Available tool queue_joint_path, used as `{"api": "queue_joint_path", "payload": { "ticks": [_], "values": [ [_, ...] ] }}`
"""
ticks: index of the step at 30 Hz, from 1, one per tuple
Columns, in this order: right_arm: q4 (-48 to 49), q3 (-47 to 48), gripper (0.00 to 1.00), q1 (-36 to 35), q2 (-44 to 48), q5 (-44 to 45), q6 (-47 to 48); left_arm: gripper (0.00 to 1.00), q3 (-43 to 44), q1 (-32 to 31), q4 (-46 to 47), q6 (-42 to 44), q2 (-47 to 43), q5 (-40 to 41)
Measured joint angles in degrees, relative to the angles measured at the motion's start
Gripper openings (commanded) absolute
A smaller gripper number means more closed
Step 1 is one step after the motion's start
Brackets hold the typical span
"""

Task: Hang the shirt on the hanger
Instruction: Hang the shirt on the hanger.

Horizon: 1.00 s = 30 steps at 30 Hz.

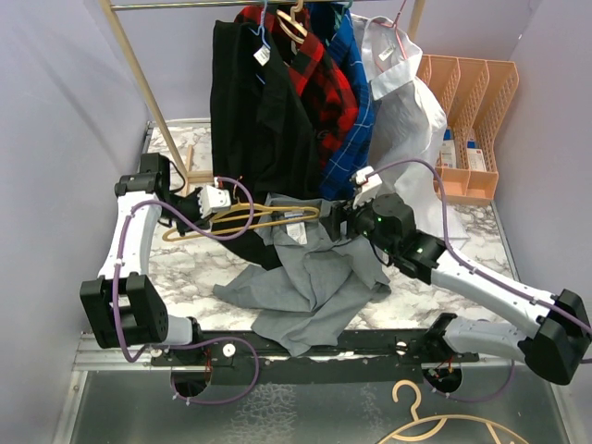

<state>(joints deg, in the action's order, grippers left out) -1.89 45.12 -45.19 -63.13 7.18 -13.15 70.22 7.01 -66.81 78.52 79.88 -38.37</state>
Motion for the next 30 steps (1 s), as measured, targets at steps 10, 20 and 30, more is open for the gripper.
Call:
{"api": "queue_joint_path", "payload": {
  "ticks": [10,20,30],
  "values": [
    [4.02,0.24,0.61,0.15,-9.11,7.13,-4.46,0.00,-0.48,0.15,0.85,-1.51,-2.05,2.08],
    [9.25,0.37,0.67,0.15,-14.62,7.76,-4.96,0.00,0.81,-0.46,1.09,-4.87,0.33,-0.48],
    [11.74,2.12,0.36,0.15,-22.01,10.54,-2.82,0.00,0.81,-0.76,1.18,-4.94,0.66,-0.63]
  ]
}}
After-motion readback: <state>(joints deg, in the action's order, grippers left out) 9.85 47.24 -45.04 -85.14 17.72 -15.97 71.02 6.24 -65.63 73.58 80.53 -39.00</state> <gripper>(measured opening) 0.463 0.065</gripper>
